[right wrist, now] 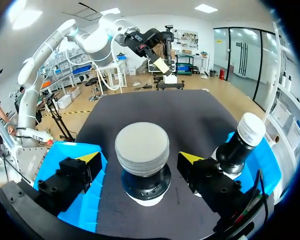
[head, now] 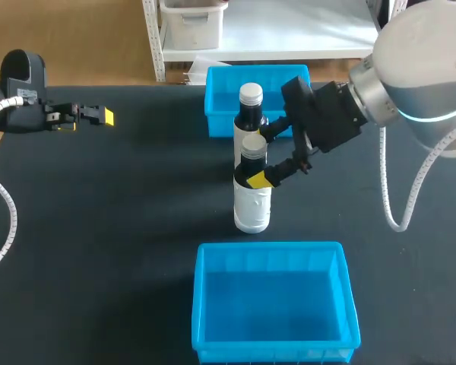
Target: Pick up the bottle, and place it in the far bin if it is heavy, or in the near bin if it is light.
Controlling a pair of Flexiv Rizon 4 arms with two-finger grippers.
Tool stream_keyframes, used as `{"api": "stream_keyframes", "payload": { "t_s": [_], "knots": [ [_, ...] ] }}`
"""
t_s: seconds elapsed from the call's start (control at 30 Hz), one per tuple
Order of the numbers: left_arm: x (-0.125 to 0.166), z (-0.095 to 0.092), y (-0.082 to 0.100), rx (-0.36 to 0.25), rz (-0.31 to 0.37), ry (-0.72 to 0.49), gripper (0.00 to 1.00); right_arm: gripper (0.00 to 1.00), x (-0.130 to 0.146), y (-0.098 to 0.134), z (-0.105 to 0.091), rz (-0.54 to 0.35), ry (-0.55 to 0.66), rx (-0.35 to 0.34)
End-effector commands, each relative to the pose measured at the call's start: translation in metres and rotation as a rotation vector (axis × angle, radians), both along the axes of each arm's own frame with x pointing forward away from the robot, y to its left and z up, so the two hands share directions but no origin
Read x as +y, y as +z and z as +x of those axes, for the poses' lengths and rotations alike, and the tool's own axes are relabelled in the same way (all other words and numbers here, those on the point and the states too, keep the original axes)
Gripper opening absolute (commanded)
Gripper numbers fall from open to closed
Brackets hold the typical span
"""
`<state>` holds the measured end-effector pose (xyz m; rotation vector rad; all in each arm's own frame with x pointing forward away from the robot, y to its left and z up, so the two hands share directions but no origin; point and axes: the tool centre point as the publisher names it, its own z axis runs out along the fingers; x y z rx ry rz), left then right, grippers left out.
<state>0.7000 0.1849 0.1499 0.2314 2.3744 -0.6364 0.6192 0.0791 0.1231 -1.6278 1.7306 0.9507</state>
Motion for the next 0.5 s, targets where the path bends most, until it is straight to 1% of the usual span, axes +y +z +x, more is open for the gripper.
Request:
{"api": "stream_keyframes", "payload": {
  "t_s": [0.03,0.2,0.23,0.33,0.5],
  "knots": [
    [0.0000,0.0000,0.0000,0.000,0.000,0.000,1.00,1.00,0.0018,-0.0036,0.0015,0.006,-0.002,0.004],
    [0.0000,0.0000,0.0000,0.000,0.000,0.000,1.00,0.99,0.0037,-0.0065,0.0018,0.009,-0.004,0.009],
    [0.0000,0.0000,0.0000,0.000,0.000,0.000,1.00,0.94,0.0039,-0.0067,0.0019,0.010,-0.004,0.010],
    [0.0000,0.0000,0.0000,0.000,0.000,0.000,1.00,0.92,0.0044,-0.0072,0.0025,0.013,-0.006,0.012],
    [0.0000,0.0000,0.0000,0.000,0.000,0.000,1.00,0.79,0.0059,-0.0076,0.0035,0.018,-0.007,0.013]
  ]
}}
